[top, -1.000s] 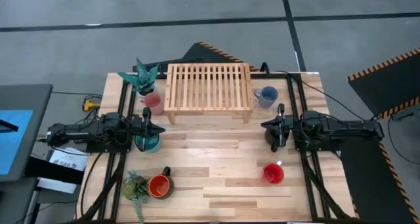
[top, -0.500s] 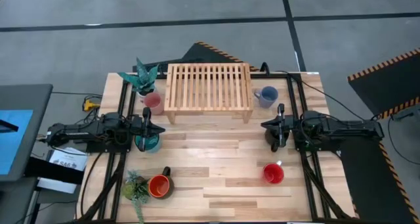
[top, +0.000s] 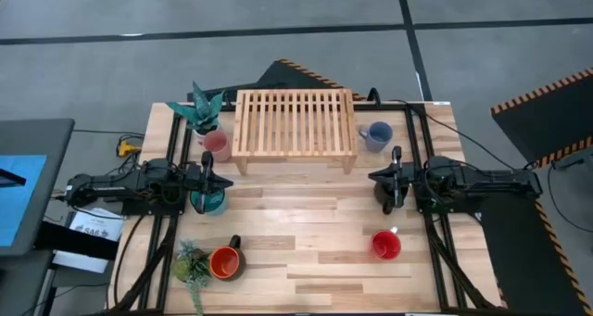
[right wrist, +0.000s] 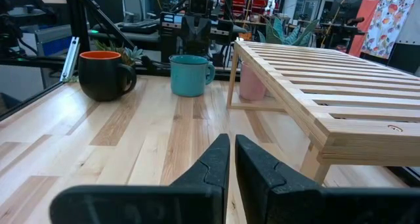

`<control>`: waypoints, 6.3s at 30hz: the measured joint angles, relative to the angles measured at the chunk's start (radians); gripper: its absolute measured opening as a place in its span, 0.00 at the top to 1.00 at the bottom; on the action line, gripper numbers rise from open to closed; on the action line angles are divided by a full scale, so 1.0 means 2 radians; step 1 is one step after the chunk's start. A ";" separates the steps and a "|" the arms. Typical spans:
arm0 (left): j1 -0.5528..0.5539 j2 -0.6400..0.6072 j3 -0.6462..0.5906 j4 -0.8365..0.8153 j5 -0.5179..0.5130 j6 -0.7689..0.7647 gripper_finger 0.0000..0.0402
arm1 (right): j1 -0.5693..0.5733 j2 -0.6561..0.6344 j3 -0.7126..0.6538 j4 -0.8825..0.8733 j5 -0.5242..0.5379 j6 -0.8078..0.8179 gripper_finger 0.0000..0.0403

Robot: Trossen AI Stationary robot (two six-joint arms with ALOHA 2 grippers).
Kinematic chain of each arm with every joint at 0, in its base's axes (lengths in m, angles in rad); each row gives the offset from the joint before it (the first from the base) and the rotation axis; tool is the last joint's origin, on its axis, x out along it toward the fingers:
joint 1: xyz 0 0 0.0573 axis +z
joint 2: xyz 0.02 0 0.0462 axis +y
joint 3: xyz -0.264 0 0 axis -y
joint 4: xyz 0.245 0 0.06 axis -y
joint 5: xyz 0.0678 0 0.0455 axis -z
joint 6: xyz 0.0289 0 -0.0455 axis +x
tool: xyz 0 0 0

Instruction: Place coffee mugs

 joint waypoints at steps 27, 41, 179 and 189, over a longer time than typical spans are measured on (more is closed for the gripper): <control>0.000 0.000 0.000 0.000 0.000 0.000 1.00 | 0.000 0.000 0.000 0.000 0.000 0.000 0.87; 0.000 0.000 0.000 0.000 0.000 0.000 1.00 | 0.000 0.000 0.000 0.000 0.000 0.000 0.87; -0.180 0.658 0.384 -0.488 -0.139 -0.557 0.57 | 0.000 0.000 0.000 0.000 0.000 0.000 0.87; -0.180 0.637 0.383 -0.488 -0.120 -0.536 0.97 | 0.000 0.000 0.000 0.000 0.000 0.000 0.87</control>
